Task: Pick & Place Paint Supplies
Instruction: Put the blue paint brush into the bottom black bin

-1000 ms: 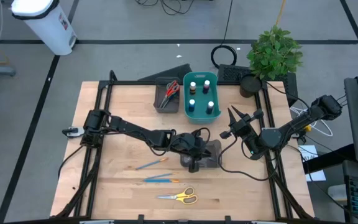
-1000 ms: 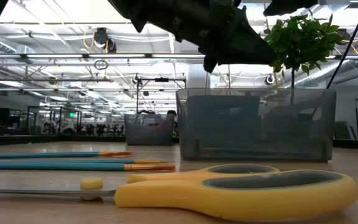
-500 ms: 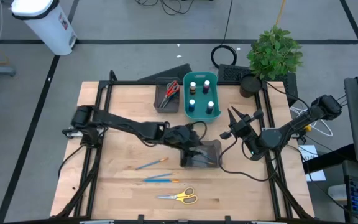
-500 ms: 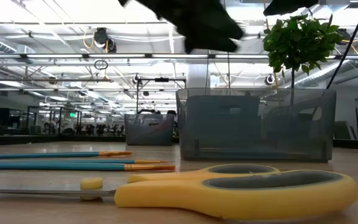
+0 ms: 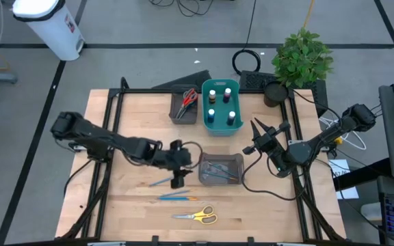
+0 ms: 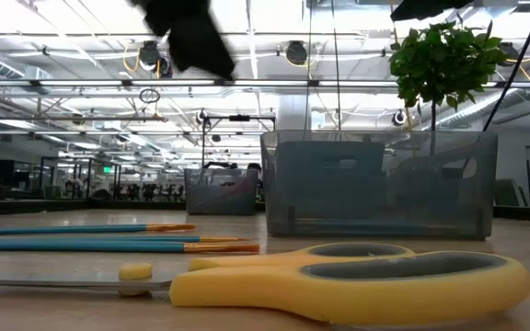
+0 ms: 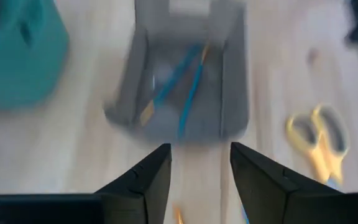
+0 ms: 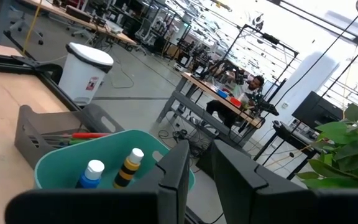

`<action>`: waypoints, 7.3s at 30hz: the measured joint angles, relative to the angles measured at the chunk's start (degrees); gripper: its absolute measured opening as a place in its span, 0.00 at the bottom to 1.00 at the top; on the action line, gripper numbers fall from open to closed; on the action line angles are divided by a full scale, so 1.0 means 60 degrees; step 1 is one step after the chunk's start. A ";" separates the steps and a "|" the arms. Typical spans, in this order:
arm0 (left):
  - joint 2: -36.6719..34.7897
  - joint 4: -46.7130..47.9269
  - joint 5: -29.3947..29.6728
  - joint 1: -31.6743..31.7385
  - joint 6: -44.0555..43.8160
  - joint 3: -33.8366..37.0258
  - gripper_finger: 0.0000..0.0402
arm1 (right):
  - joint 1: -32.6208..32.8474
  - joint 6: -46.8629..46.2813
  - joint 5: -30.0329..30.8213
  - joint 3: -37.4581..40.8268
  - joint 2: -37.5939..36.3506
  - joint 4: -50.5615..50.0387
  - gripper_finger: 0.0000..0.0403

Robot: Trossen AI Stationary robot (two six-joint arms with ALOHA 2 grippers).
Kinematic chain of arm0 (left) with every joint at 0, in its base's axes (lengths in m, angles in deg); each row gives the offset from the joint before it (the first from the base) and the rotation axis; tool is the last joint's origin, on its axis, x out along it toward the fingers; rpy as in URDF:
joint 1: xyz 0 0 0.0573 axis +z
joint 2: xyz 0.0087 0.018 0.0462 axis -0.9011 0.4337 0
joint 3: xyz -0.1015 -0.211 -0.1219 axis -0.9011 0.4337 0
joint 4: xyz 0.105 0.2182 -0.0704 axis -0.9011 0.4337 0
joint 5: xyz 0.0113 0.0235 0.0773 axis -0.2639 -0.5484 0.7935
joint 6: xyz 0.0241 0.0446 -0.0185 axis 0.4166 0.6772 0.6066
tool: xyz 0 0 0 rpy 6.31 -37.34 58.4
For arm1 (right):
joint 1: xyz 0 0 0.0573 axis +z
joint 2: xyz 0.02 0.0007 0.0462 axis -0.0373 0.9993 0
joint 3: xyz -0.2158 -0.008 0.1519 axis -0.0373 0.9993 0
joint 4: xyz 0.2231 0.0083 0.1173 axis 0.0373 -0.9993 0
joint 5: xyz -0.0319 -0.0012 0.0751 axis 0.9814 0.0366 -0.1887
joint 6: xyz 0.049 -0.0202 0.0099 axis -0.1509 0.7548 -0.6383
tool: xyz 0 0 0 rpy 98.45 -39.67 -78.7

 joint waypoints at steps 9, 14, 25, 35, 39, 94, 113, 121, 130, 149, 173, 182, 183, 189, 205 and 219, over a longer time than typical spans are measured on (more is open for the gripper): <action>0.0385 -0.1758 0.0063 -0.0372 -0.2150 0.2684 0.42 | 0.0000 -0.0012 -0.0014 0.0003 0.0004 0.0071 0.15; 0.0520 -0.2777 0.0314 -0.0317 -0.2337 0.3404 0.42 | 0.0007 -0.0051 -0.0007 0.0003 0.0004 0.0136 0.15; 0.1865 -0.3990 0.0460 -0.0320 -0.1353 0.3433 0.42 | 0.0041 -0.0039 -0.0011 0.0003 0.0004 0.0123 0.15; 0.1973 -0.3212 0.0521 -0.0339 -0.1805 0.3403 0.41 | 0.0044 -0.0018 -0.0010 0.0003 0.0004 0.0130 0.15; 0.1973 -0.3124 0.0505 -0.0328 -0.1974 0.3404 0.31 | 0.0044 -0.0018 -0.0011 0.0003 0.0004 0.0129 0.15; 0.1223 -0.4732 0.0422 0.0236 0.2484 -0.1172 0.01 | 0.0044 -0.0095 -0.0007 0.0003 0.0004 0.0133 0.15; 0.3153 -0.8615 -0.1189 0.0775 0.2727 -0.1179 0.02 | 0.0055 -0.0091 0.0001 0.0003 0.0000 0.0241 0.15; 0.4266 -0.9157 -0.1188 0.1085 0.2555 -0.1175 0.02 | 0.0055 -0.0091 0.0001 0.0003 0.0000 0.0241 0.15; 0.4904 -0.9588 -0.1581 0.1271 0.2289 -0.1175 0.02 | 0.0055 -0.0091 0.0000 0.0003 0.0000 0.0239 0.15; 0.4920 -0.8969 -0.1577 0.1538 0.2716 -0.1175 0.03 | 0.0055 -0.0091 0.0004 0.0003 0.0000 0.0235 0.15; 0.4920 -0.8977 -0.1577 0.1624 0.3238 -0.1175 0.02 | 0.0044 -0.0095 0.0000 0.0003 0.0000 0.0239 0.15; 0.4920 -0.8977 -0.1588 0.1624 0.3480 -0.1175 0.02 | -0.0051 -0.0123 -0.0004 0.0003 0.0000 0.0275 0.15; 0.4920 -0.8977 -0.1592 0.1624 0.3480 -0.1175 0.03 | -0.0085 -0.0124 -0.0007 0.0003 0.0000 0.0271 0.15; 0.4920 -0.8919 -0.1605 0.1624 0.3425 -0.1174 0.03 | -0.0226 -0.0127 -0.0007 0.0003 0.0000 0.0271 0.15; 0.4768 -0.8504 -0.1615 0.1599 0.2937 -0.1167 0.40 | -0.0226 -0.0124 -0.0015 0.0003 0.0000 0.0268 0.15; 0.0824 -0.1116 -0.1581 0.1588 0.2882 -0.1206 0.57 | -0.0211 -0.0190 -0.0029 0.0003 0.0004 0.0268 0.15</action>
